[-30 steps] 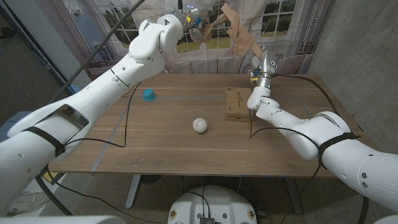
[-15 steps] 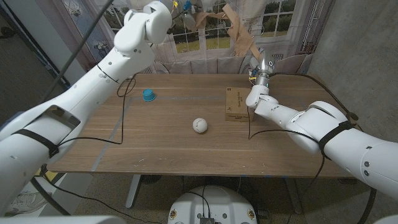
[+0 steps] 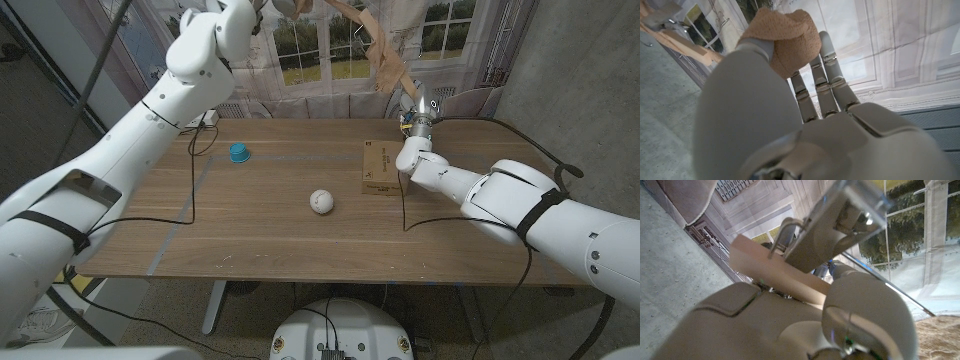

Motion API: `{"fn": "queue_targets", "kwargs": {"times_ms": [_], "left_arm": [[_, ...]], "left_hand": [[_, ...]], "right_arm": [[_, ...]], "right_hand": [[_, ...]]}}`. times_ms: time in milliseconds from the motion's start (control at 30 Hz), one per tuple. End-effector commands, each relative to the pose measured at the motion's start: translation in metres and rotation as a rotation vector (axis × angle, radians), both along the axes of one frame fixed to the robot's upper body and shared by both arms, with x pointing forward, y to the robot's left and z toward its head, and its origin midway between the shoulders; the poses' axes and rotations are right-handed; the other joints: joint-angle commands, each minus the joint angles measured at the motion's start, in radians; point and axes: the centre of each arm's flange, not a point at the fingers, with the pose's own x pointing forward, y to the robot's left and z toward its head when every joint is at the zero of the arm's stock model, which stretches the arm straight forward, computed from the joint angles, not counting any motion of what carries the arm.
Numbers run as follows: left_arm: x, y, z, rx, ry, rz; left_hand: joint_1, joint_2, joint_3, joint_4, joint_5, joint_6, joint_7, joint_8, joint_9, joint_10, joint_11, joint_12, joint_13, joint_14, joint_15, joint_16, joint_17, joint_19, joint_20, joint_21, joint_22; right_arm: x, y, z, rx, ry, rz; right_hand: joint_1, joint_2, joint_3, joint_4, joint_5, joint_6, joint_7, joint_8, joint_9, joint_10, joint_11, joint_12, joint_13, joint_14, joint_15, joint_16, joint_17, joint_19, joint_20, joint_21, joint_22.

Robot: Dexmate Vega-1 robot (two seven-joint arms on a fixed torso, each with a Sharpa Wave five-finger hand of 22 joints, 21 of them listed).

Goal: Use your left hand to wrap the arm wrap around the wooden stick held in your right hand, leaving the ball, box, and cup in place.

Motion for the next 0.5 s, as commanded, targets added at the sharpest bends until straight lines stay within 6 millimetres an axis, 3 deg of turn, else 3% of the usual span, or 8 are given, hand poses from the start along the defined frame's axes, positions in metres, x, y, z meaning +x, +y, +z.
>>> {"fn": "queue_targets", "kwargs": {"times_ms": [33,300,500], "left_arm": [[0.037,0.022,0.007,-0.08,-0.075,0.035],[0.072,0.016,-0.002,-0.07,-0.04,0.036],[0.095,0.007,-0.02,-0.043,0.029,0.003]], "left_hand": [[0.175,0.182,0.073,0.07,0.005,0.145,0.119,0.005,0.004,0.007,-0.001,0.0,0.005,0.18,-0.252,0.002,0.002,0.026,-0.176,-0.002,0.003],[0.176,0.183,0.072,0.069,0.005,0.146,0.119,0.004,0.004,0.011,-0.002,0.0,0.005,0.174,-0.252,0.0,0.006,0.026,-0.176,-0.004,0.002],[0.177,0.183,0.07,0.069,0.005,0.147,0.118,0.004,0.004,0.011,-0.002,-0.001,0.006,0.176,-0.254,0.0,0.005,0.025,-0.176,-0.006,0.002]], "right_arm": [[-0.031,0.006,0.006,-0.005,-0.237,0.135],[-0.057,0.027,0.014,-0.039,-0.388,0.242],[-0.066,0.034,0.024,-0.052,-0.436,0.249]], "right_hand": [[-0.022,0.022,0.003,0.002,0.0,-0.002,0.001,0.006,0.001,0.003,0.005,-0.003,0.003,0.001,-0.06,0.007,0.002,-0.004,-0.089,0.005,0.0],[-0.021,0.023,0.004,0.001,0.001,-0.002,0.001,0.007,0.001,0.003,0.007,0.003,0.013,0.002,-0.06,0.008,0.002,-0.001,-0.088,0.005,0.0],[-0.021,0.023,0.004,0.001,0.0,-0.002,0.001,0.008,-0.001,0.004,0.004,0.005,0.014,0.002,-0.059,0.008,0.002,-0.001,-0.088,0.004,0.0]]}}
